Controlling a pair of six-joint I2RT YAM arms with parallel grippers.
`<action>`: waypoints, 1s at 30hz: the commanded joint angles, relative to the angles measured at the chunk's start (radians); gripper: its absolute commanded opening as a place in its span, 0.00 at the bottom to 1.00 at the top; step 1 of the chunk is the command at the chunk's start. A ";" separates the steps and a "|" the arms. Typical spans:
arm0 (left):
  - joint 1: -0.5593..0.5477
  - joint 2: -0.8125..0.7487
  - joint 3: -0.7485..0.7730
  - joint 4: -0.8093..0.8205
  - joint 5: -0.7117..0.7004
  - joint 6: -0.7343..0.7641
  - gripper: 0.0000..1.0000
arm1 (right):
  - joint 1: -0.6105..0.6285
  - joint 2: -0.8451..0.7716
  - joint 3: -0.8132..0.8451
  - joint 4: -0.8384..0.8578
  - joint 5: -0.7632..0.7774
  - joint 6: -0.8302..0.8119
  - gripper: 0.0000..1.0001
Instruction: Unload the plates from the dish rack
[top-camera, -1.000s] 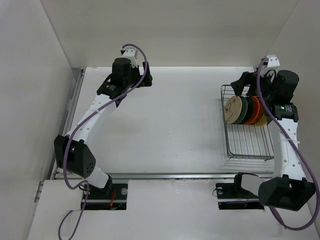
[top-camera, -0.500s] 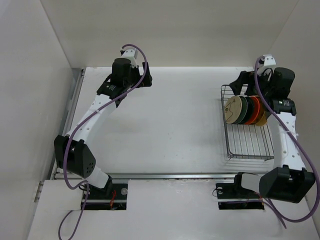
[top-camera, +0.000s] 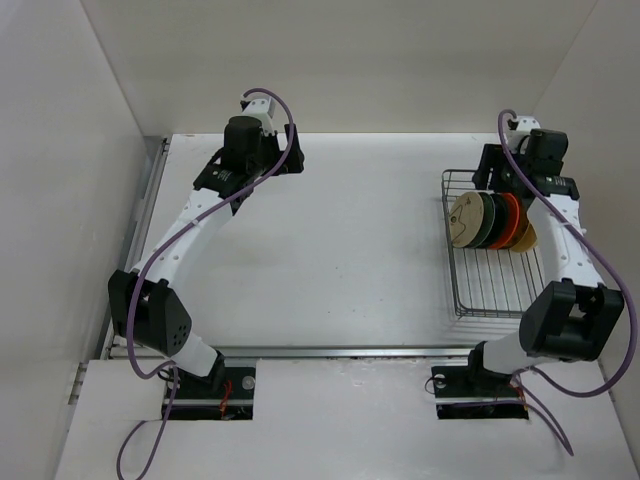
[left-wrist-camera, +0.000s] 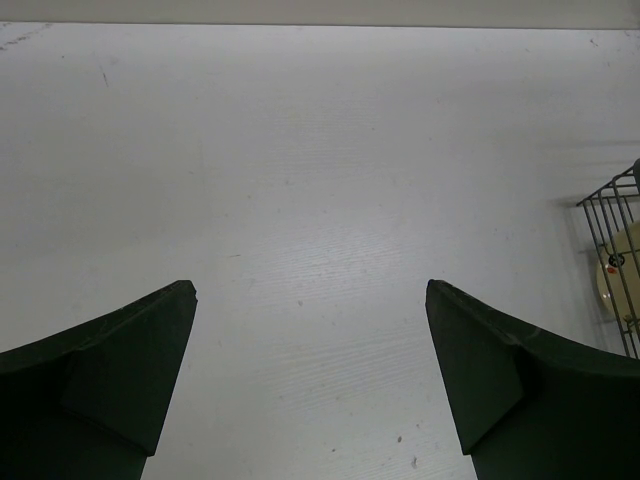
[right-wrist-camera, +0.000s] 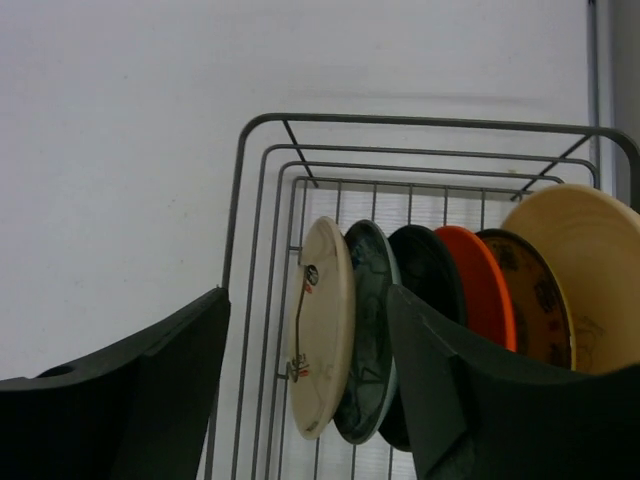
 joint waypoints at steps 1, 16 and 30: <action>-0.003 -0.043 0.001 0.028 -0.002 -0.011 0.99 | 0.003 0.000 0.073 -0.033 0.090 -0.010 0.68; -0.003 -0.043 0.001 0.028 -0.002 -0.011 0.99 | 0.136 -0.005 0.022 -0.113 0.319 -0.070 0.64; -0.003 -0.043 0.001 0.028 -0.002 -0.011 0.97 | 0.187 -0.005 -0.042 -0.095 0.517 -0.089 0.56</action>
